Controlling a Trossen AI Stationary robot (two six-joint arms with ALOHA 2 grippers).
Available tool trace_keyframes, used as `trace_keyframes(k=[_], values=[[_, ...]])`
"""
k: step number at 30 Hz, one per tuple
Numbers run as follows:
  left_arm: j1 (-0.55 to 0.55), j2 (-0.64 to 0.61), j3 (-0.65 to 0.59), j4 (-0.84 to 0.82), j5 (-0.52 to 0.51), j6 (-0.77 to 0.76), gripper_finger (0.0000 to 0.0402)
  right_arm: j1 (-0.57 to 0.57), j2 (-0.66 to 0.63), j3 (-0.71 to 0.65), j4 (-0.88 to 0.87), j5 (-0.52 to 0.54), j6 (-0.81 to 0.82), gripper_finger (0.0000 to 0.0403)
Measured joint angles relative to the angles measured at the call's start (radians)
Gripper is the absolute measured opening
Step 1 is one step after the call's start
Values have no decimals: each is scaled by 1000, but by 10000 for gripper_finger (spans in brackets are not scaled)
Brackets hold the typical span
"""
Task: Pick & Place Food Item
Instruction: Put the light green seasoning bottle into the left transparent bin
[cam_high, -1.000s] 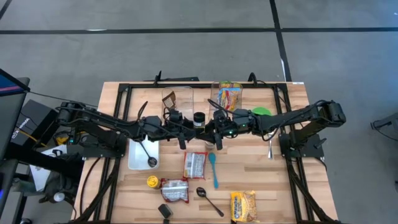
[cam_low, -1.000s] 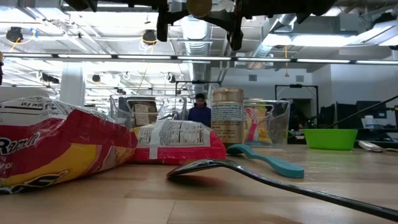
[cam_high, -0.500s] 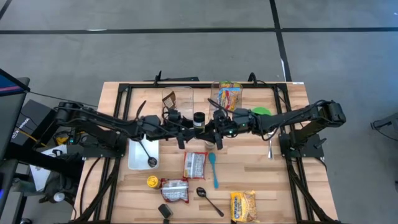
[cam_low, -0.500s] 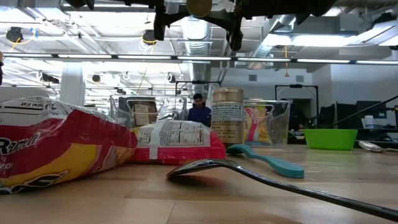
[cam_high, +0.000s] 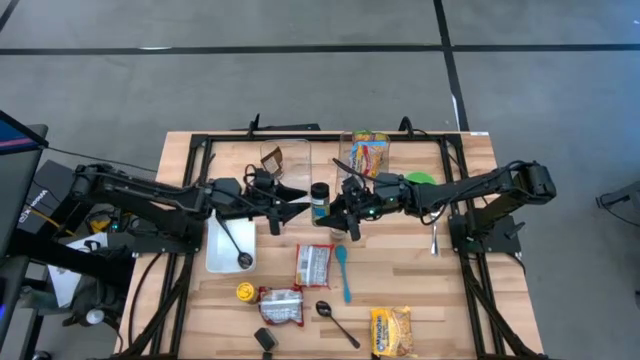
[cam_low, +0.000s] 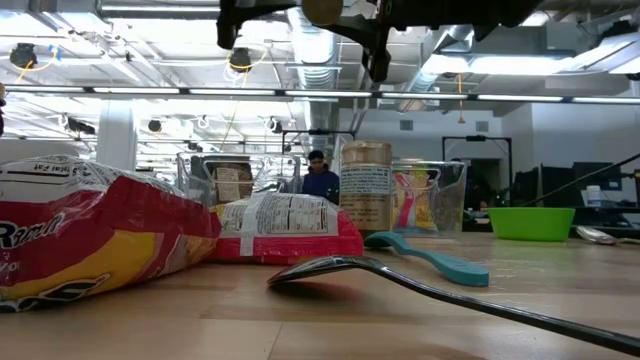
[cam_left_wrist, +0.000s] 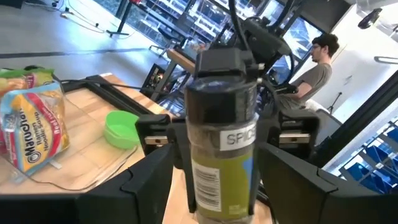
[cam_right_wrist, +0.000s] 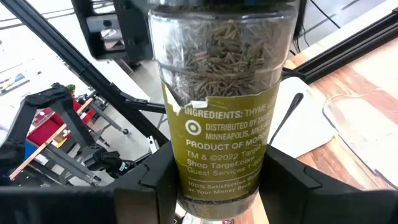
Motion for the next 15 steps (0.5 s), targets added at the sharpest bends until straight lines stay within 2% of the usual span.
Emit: trace_keyframes(k=[5,15], values=[[16,-68,0,-68,80,-20,227,0,0,0,-22,-26,17,171],[139,-115,0,-190,372,-154,227,0,0,0,-112,-67,20,170]])
